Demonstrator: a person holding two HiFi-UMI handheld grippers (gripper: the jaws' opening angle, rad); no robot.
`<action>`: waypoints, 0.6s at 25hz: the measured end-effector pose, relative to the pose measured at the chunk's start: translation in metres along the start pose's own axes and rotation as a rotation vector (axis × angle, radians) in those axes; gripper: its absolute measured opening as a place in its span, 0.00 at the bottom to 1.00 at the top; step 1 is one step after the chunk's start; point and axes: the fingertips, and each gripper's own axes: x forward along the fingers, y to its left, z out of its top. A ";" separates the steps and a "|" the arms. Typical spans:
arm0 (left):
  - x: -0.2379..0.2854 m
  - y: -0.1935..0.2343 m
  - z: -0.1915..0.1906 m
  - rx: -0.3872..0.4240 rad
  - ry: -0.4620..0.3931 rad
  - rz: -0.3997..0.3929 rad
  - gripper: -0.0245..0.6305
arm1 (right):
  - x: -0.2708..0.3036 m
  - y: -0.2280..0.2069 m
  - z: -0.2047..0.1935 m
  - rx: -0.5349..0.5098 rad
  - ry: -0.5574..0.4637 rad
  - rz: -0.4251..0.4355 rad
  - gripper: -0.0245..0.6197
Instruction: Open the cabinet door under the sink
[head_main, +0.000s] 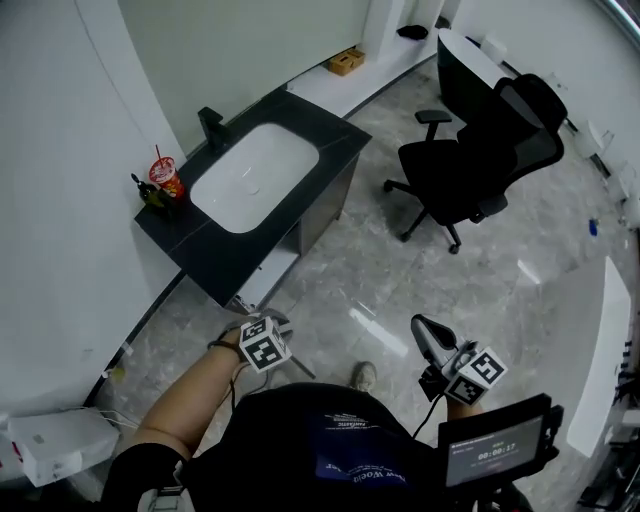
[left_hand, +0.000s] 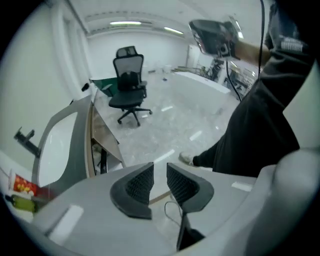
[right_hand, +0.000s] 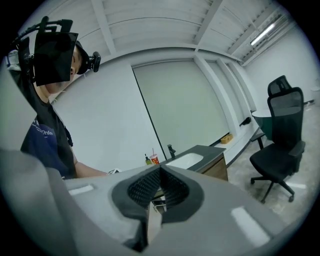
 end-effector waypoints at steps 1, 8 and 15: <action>-0.007 0.000 0.013 -0.056 -0.036 0.026 0.16 | -0.009 -0.007 0.004 -0.003 0.004 0.017 0.04; -0.035 0.000 0.102 -0.435 -0.331 0.239 0.06 | -0.054 -0.080 0.043 -0.089 0.053 0.125 0.04; -0.068 -0.016 0.181 -0.538 -0.562 0.345 0.04 | -0.070 -0.109 0.073 -0.141 0.091 0.255 0.04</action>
